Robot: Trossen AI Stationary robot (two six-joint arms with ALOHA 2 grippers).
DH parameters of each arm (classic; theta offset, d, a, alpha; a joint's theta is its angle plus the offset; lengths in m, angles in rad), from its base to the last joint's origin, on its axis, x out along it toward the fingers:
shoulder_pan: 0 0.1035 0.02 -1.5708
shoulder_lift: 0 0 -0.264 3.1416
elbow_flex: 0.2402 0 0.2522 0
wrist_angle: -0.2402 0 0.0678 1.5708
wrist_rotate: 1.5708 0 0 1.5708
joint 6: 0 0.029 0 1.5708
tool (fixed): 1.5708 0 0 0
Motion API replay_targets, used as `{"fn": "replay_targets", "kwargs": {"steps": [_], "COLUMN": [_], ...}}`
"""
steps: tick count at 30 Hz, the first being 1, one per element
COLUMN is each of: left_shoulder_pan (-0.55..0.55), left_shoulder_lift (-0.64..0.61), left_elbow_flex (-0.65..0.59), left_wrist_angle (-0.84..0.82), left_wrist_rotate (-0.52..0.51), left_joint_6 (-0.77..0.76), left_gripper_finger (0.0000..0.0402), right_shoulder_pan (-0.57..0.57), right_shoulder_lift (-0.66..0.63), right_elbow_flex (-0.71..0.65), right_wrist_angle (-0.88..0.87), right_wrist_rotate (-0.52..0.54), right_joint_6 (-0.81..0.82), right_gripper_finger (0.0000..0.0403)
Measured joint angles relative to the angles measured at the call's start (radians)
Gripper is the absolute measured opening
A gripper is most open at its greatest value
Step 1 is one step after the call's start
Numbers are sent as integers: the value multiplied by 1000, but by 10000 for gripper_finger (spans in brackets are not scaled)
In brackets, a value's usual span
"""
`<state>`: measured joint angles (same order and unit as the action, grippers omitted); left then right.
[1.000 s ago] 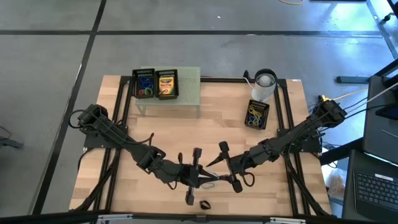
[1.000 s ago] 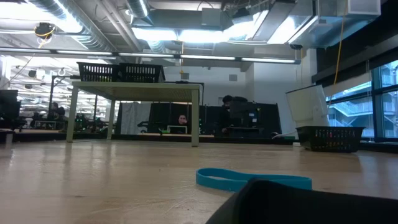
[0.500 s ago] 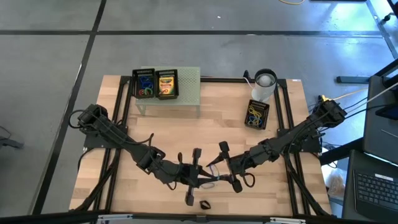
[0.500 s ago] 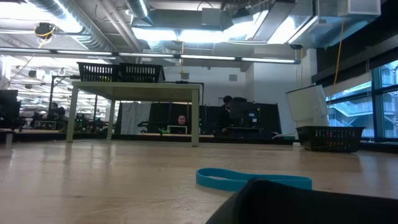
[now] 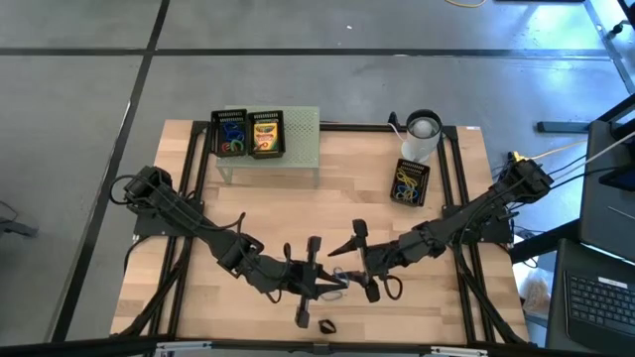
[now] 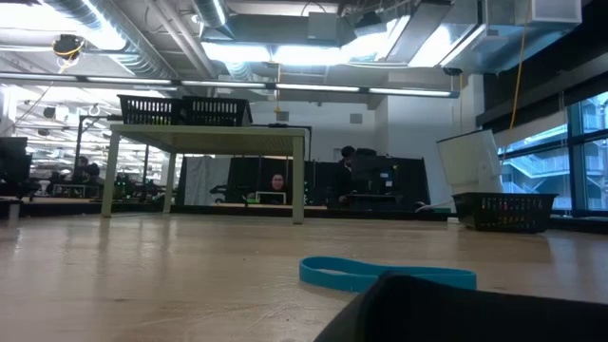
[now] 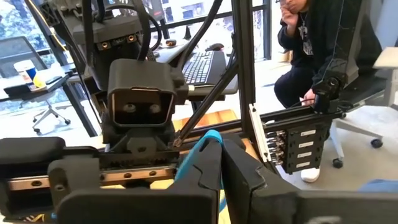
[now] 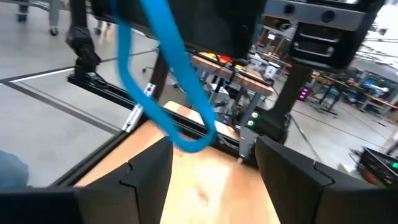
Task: Pick & Place Office Desk Supplies
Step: Put the blue rubber band into the black bin
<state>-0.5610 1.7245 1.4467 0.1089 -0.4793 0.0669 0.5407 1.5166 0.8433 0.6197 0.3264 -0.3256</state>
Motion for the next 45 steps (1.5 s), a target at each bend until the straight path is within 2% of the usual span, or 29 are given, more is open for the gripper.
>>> {"fn": "replay_targets", "kwargs": {"steps": [3, 36, 40, 45], "left_shoulder_pan": [0, 53, 52, 53], "left_shoulder_lift": [0, 17, 17, 17], "left_elbow_flex": [0, 0, 0, 0], "left_wrist_angle": [0, 0, 0, 0], "left_wrist_rotate": [-1, 8, 9, 9], "left_joint_6": [6, 26, 29, 29], "left_gripper_finger": [3, 2, 4, 2], "right_shoulder_pan": [4, 37, 37, 37], "right_shoulder_lift": [0, 0, 0, 0], "right_elbow_flex": [0, 0, 0, 0], "right_wrist_angle": [0, 39, 39, 39], "right_wrist_rotate": [-28, -28, -28, -28], "right_joint_6": [0, 40, 53, 54], "right_gripper_finger": [231, 228, 199, 124]}}
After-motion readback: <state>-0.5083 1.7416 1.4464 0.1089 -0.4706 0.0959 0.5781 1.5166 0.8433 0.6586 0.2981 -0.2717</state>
